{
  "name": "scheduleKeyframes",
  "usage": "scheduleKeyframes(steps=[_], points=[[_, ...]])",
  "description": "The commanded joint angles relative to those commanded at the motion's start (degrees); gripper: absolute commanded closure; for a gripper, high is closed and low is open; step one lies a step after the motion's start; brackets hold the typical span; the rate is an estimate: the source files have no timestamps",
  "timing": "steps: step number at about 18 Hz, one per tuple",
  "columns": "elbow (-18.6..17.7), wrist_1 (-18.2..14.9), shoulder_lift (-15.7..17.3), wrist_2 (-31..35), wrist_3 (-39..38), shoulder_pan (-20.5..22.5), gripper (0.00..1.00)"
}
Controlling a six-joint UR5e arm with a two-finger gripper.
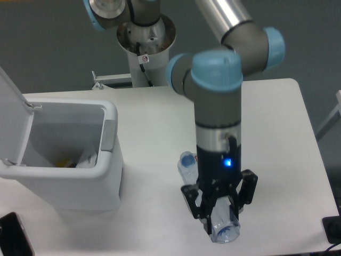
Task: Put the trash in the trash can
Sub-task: 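Lift the bottle and carry it over the trash bin, then lower the bottle into the bin and open the gripper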
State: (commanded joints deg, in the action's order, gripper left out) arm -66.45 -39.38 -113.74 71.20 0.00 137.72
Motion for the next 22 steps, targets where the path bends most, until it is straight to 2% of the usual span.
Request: scheduleKeyframes(steps=[6, 9, 12, 16, 18, 22], points=[[-0.2, 0.0, 5.7, -7.0, -0.1, -0.5, 0.43], [-4.7, 0.0, 9.3, -7.9, -0.2, -5.0, 0.43], [-8.3, 0.0, 9.8, -7.9, 0.1, -9.9, 0.43], [-10.3, -0.1, 9.8, -7.9, -0.1, -14.8, 0.43], [-12.1, -0.1, 9.7, -7.7, 0.1, -16.7, 0.42], [-13.5, -0.1, 9.7, -7.8, 0.2, -17.6, 0.37]])
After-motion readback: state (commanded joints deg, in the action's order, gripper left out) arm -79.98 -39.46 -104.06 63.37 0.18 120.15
